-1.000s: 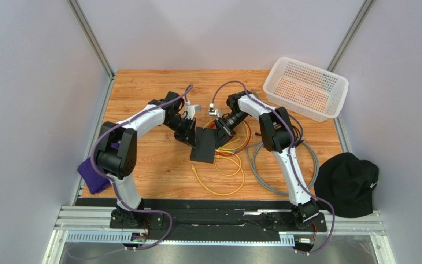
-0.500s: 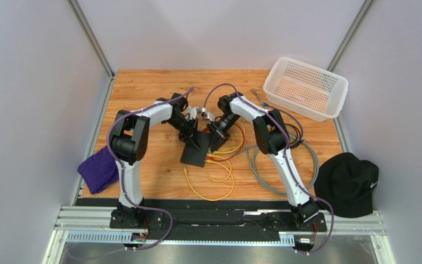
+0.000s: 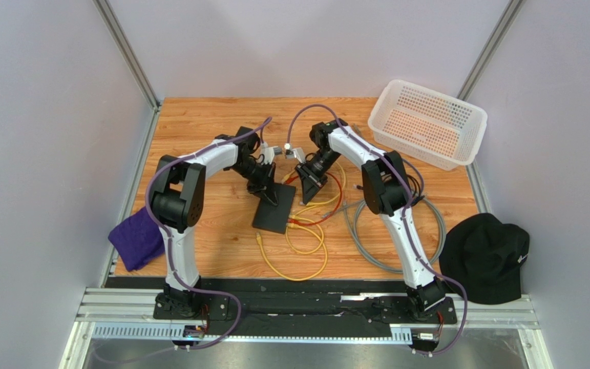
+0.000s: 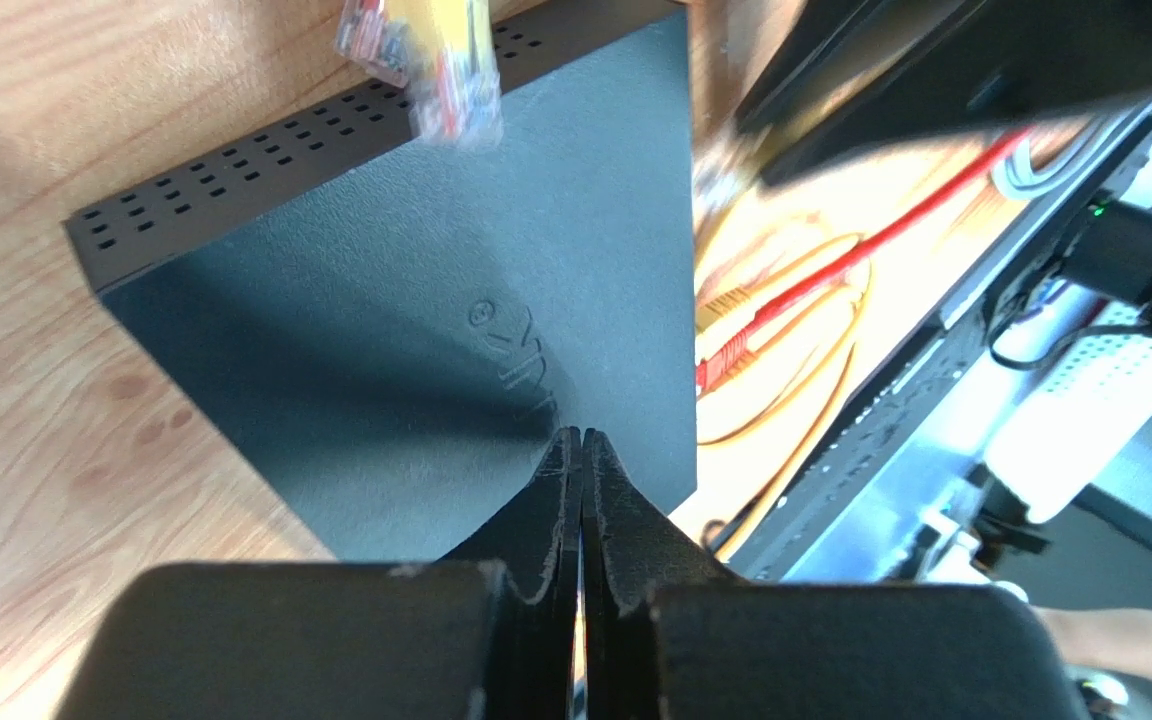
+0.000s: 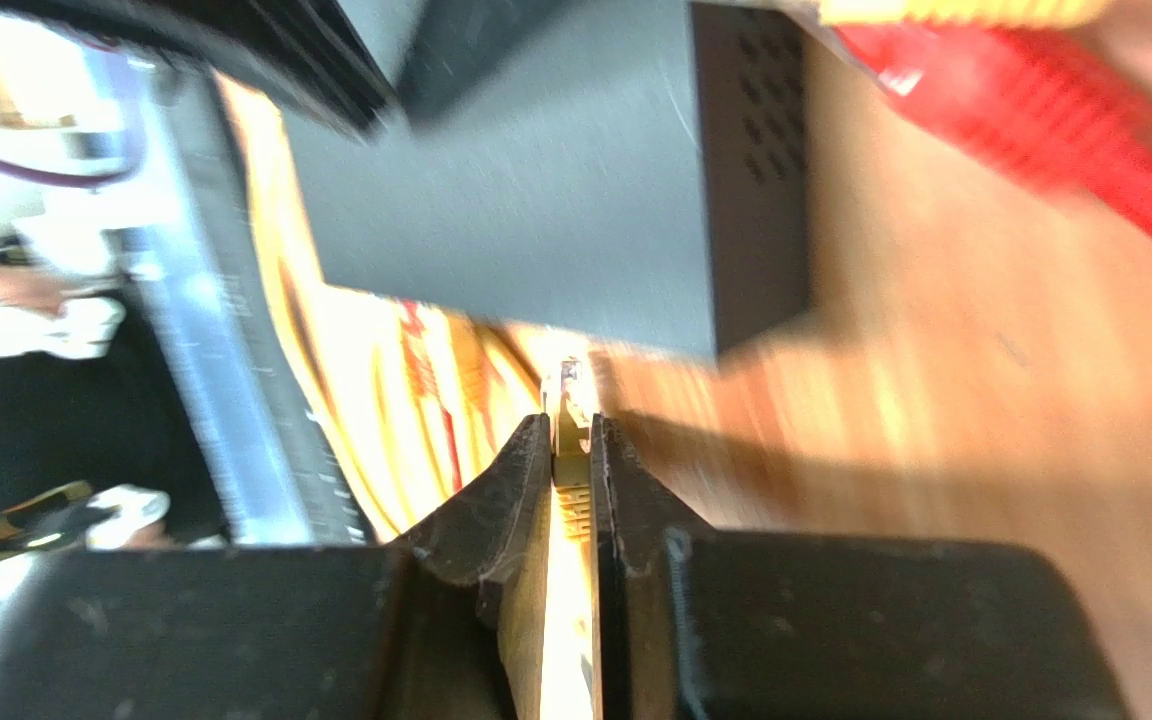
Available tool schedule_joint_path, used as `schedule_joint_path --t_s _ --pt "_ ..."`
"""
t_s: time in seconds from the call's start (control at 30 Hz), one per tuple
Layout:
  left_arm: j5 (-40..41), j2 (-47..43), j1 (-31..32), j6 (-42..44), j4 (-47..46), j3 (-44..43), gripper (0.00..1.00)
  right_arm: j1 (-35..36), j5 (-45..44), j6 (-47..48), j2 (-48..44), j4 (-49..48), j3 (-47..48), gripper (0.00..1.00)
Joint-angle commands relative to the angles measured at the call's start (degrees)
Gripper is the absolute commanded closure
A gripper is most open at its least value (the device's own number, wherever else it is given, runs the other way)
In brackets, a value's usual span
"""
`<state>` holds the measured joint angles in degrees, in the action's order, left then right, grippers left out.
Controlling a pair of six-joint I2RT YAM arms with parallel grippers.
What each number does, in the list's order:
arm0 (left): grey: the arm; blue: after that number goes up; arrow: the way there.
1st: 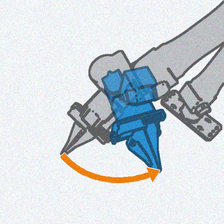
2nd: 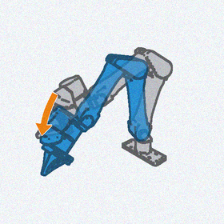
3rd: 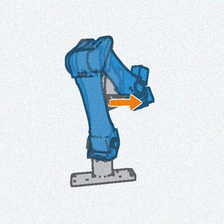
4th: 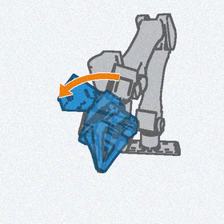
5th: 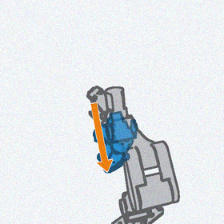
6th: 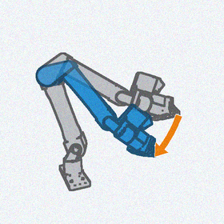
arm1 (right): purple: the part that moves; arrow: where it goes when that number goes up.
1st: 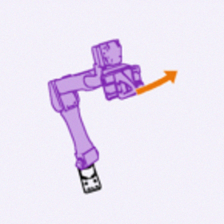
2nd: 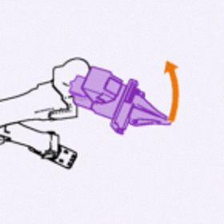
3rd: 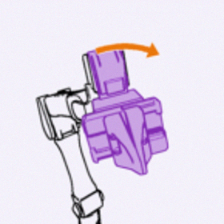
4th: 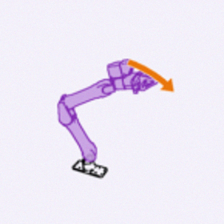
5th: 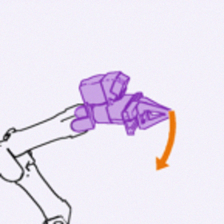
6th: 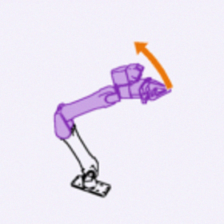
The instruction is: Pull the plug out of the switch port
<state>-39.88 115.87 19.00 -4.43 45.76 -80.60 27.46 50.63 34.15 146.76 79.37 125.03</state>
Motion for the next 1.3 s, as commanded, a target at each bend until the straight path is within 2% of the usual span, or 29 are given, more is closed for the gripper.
schedule_joint_path --t_s 0.0,0.07,0.23,0.47,0.57,0.6,0.7,0.77,0.87,0.9,0.93,0.97,1.0,1.03,1.07,1.1,1.13,1.17,1.2,1.23,1.27 --pt "0.24 -5.04 -0.98 4.34 1.00 -1.32 0.99 -1.45 -15.63 2.76 -9.20 5.18 0.03 1.00" --pt "0.15 -5.57 -1.25 4.34 1.18 -1.23 0.99 -2.32 -19.58 2.85 -9.03 5.88 1.17 1.00" --pt "0.94 -6.36 -1.60 4.34 1.00 -1.67 0.98 -5.83 -23.03 2.41 -8.59 8.87 1.71 0.99" --pt "1.91 -5.31 -1.60 6.27 1.61 -4.04 0.97 -9.09 -28.91 -5.31 -10.88 7.03 -3.73 0.94" --pt "2.08 -4.96 -1.60 6.97 2.75 -4.48 0.96 -9.01 -29.54 -6.90 -12.98 4.65 -6.46 0.73" --pt "2.17 -4.96 -1.69 7.15 2.93 -4.57 0.96 -9.01 -28.58 -6.91 -13.34 5.00 -6.47 0.63" --pt "2.09 -5.74 -2.04 7.68 3.64 -4.30 0.92 -9.01 -24.19 -6.20 -15.97 4.92 -4.98 0.50" --pt "1.74 -6.54 -2.39 8.29 4.07 -4.13 0.84 -9.44 -17.52 -5.59 -20.60 3.60 -5.23 0.45" --pt "1.65 -8.82 -3.27 8.91 4.78 -3.52 0.72 -10.41 -10.83 -10.04 -29.48 -8.05 -12.41 0.39" --pt "1.65 -10.30 -3.62 8.91 4.69 -2.99 0.69 -10.59 -10.03 -11.29 -36.82 -19.23 -21.06 0.29" --pt "2.25 -11.19 -3.62 8.73 4.34 -2.20 0.61 -10.41 -6.89 -12.00 -40.03 -25.26 -25.84 0.19" --pt "2.78 -11.81 -3.71 8.65 3.56 -0.63 0.59 -10.33 -4.43 -12.61 -42.76 -31.06 -30.50 0.02" --pt "3.22 -12.16 -3.62 8.56 3.38 0.08 0.57 -9.80 -2.57 -15.84 -46.26 -43.04 -35.86 0.00" --pt "3.84 -12.34 -3.62 8.21 3.37 0.70 0.54 -9.45 -1.69 -18.48 -46.56 -47.51 -41.74 0.00" --pt "4.10 -11.99 -3.62 7.25 3.63 1.23 0.54 -9.01 -0.63 -19.46 -45.61 -48.08 -42.06 0.00" --pt "4.37 -11.47 -3.62 6.54 3.81 1.41 0.54 -8.31 4.51 -16.60 -41.59 -44.78 -40.76 0.04" --pt "5.07 -11.29 -3.62 4.88 3.64 1.67 0.54 -7.96 6.91 -15.01 -38.25 -40.57 -35.09 0.13" --pt "5.51 -11.37 -3.54 4.69 3.38 2.28 0.54 -7.69 8.24 -13.95 -35.08 -31.91 -31.90 0.37" --pt "6.03 -11.81 -3.62 3.21 2.85 2.81 0.55 -7.34 8.17 -14.98 -32.09 -28.61 -28.91 0.47" --pt "6.74 -12.07 -3.62 2.67 2.24 3.42 0.55 -7.16 5.73 -16.04 -25.97 -25.96 -25.66 0.51" --pt "7.70 -12.42 -3.62 2.49 2.14 4.39 0.55 -7.07 5.27 -16.39 -23.91 -22.80 -22.24 0.55"
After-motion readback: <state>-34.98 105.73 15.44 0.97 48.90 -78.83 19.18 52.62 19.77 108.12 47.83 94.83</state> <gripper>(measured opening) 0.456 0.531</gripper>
